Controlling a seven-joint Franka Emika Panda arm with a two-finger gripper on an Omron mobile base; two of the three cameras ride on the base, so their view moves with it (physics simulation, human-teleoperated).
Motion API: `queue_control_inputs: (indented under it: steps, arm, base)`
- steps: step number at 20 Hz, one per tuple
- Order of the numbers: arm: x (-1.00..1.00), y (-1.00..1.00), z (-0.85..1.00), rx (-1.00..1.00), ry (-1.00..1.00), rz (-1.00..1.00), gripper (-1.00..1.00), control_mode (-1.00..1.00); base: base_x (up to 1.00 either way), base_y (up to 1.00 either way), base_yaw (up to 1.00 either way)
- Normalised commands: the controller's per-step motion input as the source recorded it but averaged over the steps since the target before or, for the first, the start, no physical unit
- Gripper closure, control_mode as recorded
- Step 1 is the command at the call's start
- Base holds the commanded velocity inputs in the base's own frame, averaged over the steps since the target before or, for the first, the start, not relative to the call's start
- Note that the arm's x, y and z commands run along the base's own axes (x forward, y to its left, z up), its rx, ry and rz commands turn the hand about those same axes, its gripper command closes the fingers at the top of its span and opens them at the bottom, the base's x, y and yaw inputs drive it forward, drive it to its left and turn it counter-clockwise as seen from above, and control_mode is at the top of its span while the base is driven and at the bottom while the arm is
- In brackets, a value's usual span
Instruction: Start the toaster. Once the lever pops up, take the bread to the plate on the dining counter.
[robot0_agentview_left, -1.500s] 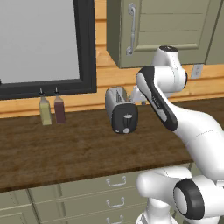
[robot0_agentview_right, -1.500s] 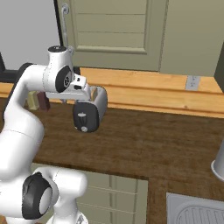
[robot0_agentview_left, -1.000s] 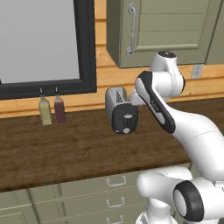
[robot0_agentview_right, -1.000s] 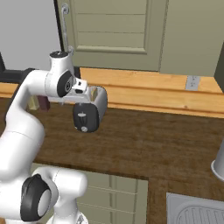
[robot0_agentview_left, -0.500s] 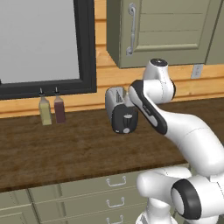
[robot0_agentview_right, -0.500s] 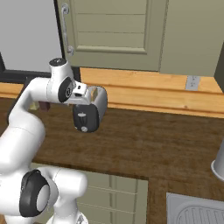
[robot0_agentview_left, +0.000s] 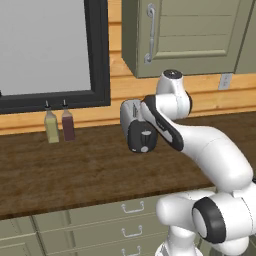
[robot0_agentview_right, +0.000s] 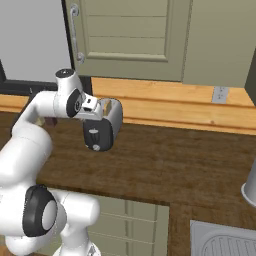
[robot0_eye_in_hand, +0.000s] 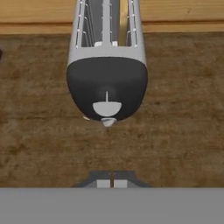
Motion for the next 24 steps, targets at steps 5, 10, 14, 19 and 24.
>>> queue_control_inputs:
  steps: [5,10,14,19,24]
  arm:
    - [0.19,0.06,-0.35,0.0,-0.02,-0.08,1.0,-1.0]
    - [0.28,0.0,-0.3,0.0,0.0,-0.08,1.0,-1.0]
    - [0.37,0.0,-0.28,0.0,0.0,-0.05,1.0,-1.0]
    - [0.35,0.01,-0.23,0.0,0.0,-0.04,1.0,-1.0]
    - [0.34,0.05,-0.25,0.0,0.0,-0.03,1.0,-1.0]
  base:
    - [0.0,0.0,0.0]
    - [0.0,0.0,0.0]
    - [0.0,0.0,0.0]
    - [0.0,0.0,0.0]
    - [0.0,0.0,0.0]
